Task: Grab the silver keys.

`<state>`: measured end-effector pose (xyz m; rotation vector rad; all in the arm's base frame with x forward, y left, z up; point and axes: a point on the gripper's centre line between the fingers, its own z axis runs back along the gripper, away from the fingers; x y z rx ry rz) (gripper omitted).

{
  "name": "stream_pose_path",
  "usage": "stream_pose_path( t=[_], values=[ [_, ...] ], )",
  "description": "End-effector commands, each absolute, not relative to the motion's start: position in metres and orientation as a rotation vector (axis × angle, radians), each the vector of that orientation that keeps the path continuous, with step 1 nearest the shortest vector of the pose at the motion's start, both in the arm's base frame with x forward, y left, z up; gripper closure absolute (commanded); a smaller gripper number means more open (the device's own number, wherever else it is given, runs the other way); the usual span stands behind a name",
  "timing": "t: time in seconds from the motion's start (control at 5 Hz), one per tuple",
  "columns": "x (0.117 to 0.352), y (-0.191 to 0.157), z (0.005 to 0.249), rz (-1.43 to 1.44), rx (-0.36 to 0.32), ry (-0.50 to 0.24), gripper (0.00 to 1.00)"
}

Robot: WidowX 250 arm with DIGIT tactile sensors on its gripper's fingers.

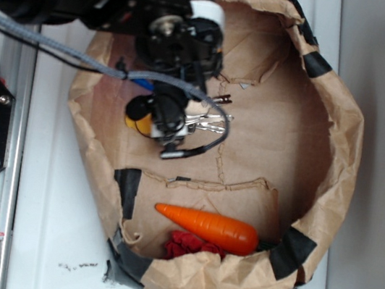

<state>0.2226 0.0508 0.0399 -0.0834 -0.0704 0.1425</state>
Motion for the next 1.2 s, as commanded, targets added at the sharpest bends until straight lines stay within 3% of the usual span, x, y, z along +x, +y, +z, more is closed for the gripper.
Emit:
stream_pose_path(
  t=[0.0, 0.2, 1.0],
  values=[
    [0.2219, 0.0547, 0.0356, 0.121, -0.076, -0.086, 0.00],
    [0.2239, 0.0566, 0.0307, 0.160, -0.070, -0.082, 1.00],
    [0.2261, 0.0602, 0.0279, 0.183, -0.038, -0.080, 1.00]
  ],
)
